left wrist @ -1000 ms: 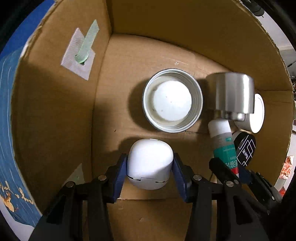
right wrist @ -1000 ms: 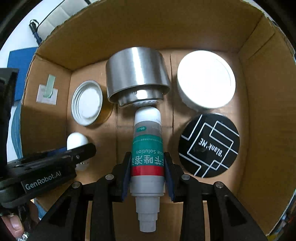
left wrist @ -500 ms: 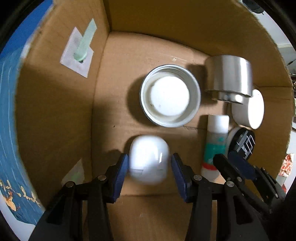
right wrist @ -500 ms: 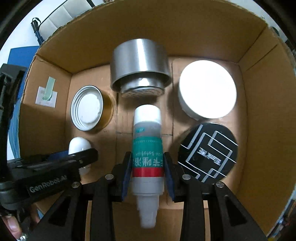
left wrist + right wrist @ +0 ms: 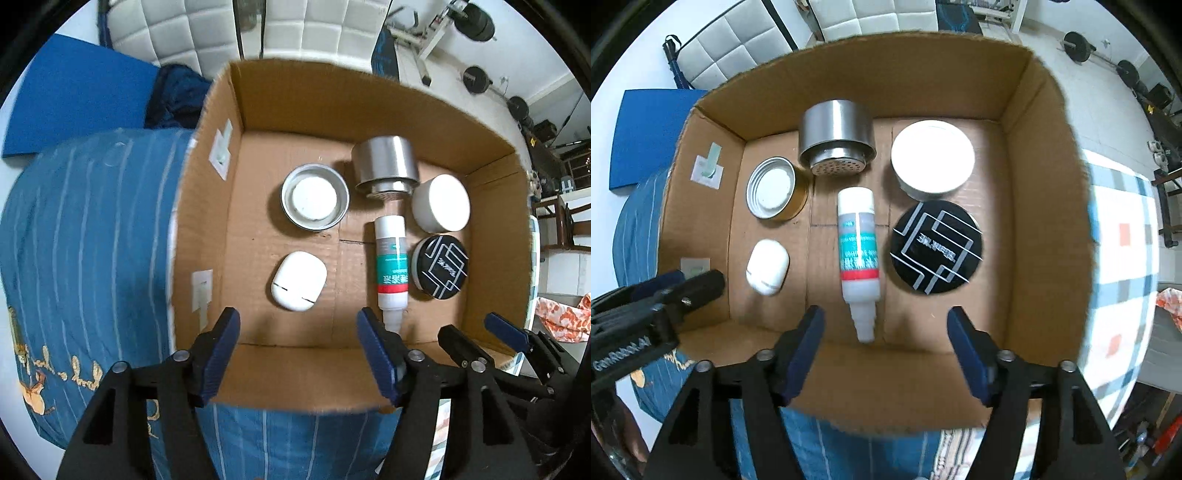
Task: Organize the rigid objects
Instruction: 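Lift both tools out of the box and back over the bedspread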
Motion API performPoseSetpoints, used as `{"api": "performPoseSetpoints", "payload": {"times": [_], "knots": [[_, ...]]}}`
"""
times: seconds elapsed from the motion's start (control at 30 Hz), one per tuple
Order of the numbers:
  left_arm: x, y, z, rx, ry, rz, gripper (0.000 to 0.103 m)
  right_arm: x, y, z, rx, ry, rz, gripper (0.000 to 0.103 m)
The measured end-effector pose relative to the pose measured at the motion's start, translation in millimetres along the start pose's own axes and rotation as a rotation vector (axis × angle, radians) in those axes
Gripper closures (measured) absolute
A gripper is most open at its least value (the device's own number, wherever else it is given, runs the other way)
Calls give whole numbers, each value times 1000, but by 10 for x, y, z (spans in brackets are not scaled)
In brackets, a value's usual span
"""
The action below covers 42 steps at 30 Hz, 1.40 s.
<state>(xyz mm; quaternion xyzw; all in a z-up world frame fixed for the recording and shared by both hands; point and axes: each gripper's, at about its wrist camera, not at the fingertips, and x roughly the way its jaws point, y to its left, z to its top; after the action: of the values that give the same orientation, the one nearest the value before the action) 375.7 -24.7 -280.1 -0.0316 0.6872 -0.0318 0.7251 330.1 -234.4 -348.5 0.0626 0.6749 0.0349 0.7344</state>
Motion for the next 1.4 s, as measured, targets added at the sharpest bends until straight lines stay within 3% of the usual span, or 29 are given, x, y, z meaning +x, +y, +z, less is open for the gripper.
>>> {"api": "performPoseSetpoints", "payload": {"times": [0.03, 0.13, 0.2, 0.23, 0.4, 0.63, 1.07, 1.27, 1.4], "knots": [[-74, -3, -60, -1, -22, 2, 24, -80, -30, -5, -4, -6, -7, 29], [-306, 43, -175, -8, -99, -4, 15, -230, -1, -77, -15, -34, -17, 19], [-423, 76, -224, -11, -132, 12, 12, -346, 1, -127, -19, -46, -28, 5], [-479, 79, -257, -8, -147, 26, 12, -391, 6, -171, -21, -55, -31, 3], [-688, 67, -508, -9, -222, 27, 3, -700, -2, -400, -29, -123, -75, 2], [-1003, 39, -855, 16, -313, 16, 2, -1102, 22, -742, -23, -232, -92, 2], [-1499, -71, -1319, 71, -433, 24, 0, -1689, 66, -1263, -30, -332, -55, 0], [-1497, -66, -1494, 70, -434, 28, 0, -1699, 7, -1451, -15, -315, -51, 0], [-1155, -52, -1687, 67, -354, 52, 0, -1209, -191, -1697, 58, -174, -24, 0]]}}
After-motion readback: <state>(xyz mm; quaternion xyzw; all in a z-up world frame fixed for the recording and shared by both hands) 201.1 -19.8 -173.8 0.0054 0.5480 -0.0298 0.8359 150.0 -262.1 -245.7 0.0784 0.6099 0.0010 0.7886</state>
